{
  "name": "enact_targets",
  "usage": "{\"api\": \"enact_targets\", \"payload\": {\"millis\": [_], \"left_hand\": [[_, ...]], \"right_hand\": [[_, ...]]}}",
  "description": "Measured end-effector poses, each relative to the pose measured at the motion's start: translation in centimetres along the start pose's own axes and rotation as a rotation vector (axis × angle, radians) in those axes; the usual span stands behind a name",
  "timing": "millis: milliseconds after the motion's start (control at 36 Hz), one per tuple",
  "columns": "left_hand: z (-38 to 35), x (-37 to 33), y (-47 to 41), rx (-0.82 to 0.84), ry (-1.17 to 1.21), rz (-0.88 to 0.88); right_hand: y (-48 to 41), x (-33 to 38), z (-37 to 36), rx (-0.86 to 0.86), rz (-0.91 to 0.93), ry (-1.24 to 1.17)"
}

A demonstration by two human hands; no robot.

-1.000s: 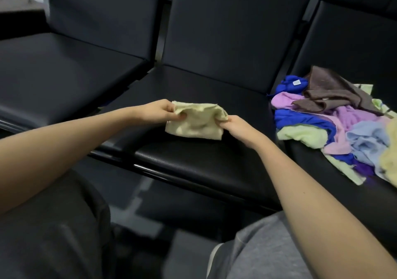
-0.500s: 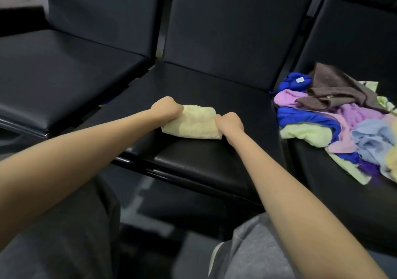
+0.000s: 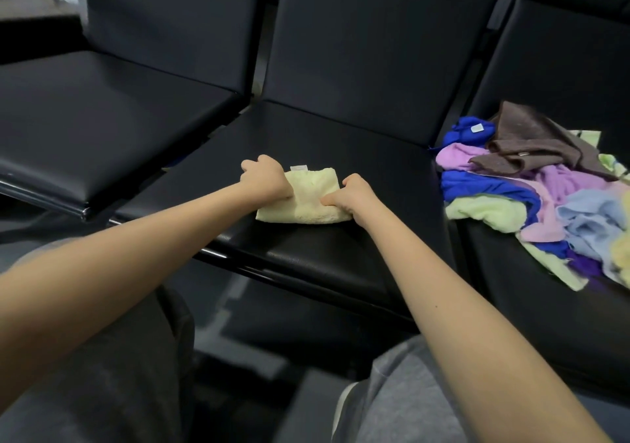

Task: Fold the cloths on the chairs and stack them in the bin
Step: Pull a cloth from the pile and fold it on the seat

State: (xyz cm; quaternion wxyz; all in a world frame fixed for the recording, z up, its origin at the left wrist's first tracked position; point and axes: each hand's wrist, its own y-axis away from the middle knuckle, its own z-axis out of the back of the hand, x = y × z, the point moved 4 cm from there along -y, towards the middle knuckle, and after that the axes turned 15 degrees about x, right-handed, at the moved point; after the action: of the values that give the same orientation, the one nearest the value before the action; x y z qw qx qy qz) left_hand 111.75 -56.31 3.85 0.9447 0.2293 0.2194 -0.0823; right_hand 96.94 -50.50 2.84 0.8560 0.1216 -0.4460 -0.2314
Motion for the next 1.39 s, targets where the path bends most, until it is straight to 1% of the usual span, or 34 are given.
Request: {"api": "enact_targets", "payload": {"millis": [83, 194, 306, 361, 444, 472, 528, 583, 639, 667, 750, 889, 972, 1083, 1167, 1278, 1333, 1389], "left_hand": [[0.3, 0.2, 0.4, 0.009, 0.092, -0.034], [-0.2, 0.5, 0.2, 0.065, 0.308, -0.175], [-1.0, 0.3, 0.5, 0.144, 0.532, -0.253], [-1.3, -0.5, 1.5, 0.19, 0.659, -0.367], [-1.2, -2.8, 4.2, 0.294, 0.826, -0.674], [-1.2, -3.7, 5.2, 0.347, 0.862, -0.738], [-1.6, -5.2, 6.1, 0.422, 0.884, -0.789], [-2.5, -6.4, 5.7, 0.452, 0.894, -0.731], [-3.5, -7.8, 5.8, 0.46, 0.849, -0.663], [-4.3, -9.1, 6.6, 0.482, 0.822, -0.659], [-5.9, -12.1, 8.3, 0.477, 0.802, -0.677], [-10.6, -18.1, 13.4, 0.453, 0.804, -0.755], [-14.4, -21.2, 16.8, 0.421, 0.769, -0.79], [-20.6, -23.5, 21.6, 0.489, 0.616, -0.886], [-25.8, -23.4, 25.1, 0.596, 0.536, -0.913], [-32.8, -21.5, 27.5, 0.747, 0.524, -0.793], [-35.1, -20.4, 27.3, 0.8, 0.532, -0.709], [-36.6, -19.3, 26.4, 0.821, 0.436, -0.646]], "right_hand": [[0.4, -0.3, 0.3, 0.033, -0.019, -0.088], [0.9, -0.3, 0.4, 0.088, -0.069, -0.182], [1.9, -0.7, 0.8, 0.117, -0.064, -0.259], [2.5, -1.0, 1.4, 0.091, -0.013, -0.309], [3.6, -1.3, 2.3, 0.048, 0.125, -0.398], [3.9, -1.4, 2.7, 0.039, 0.154, -0.422], [4.8, -1.8, 3.8, 0.002, 0.194, -0.426], [6.0, -2.7, 5.4, -0.079, 0.211, -0.377], [7.1, -4.2, 7.1, -0.158, 0.227, -0.365], [8.4, -5.6, 8.1, -0.182, 0.232, -0.38], [10.8, -8.6, 10.1, -0.176, 0.258, -0.431], [17.3, -14.8, 14.6, -0.286, 0.229, -0.529], [21.6, -19.0, 16.4, -0.301, 0.202, -0.563], [27.1, -24.8, 17.7, -0.311, 0.1, -0.579], [30.7, -29.2, 17.4, -0.3, -0.047, -0.615], [33.5, -34.7, 15.2, -0.22, -0.226, -0.607], [33.8, -36.7, 13.8, -0.193, -0.271, -0.564], [33.6, -37.9, 12.4, -0.19, -0.312, -0.508]]}}
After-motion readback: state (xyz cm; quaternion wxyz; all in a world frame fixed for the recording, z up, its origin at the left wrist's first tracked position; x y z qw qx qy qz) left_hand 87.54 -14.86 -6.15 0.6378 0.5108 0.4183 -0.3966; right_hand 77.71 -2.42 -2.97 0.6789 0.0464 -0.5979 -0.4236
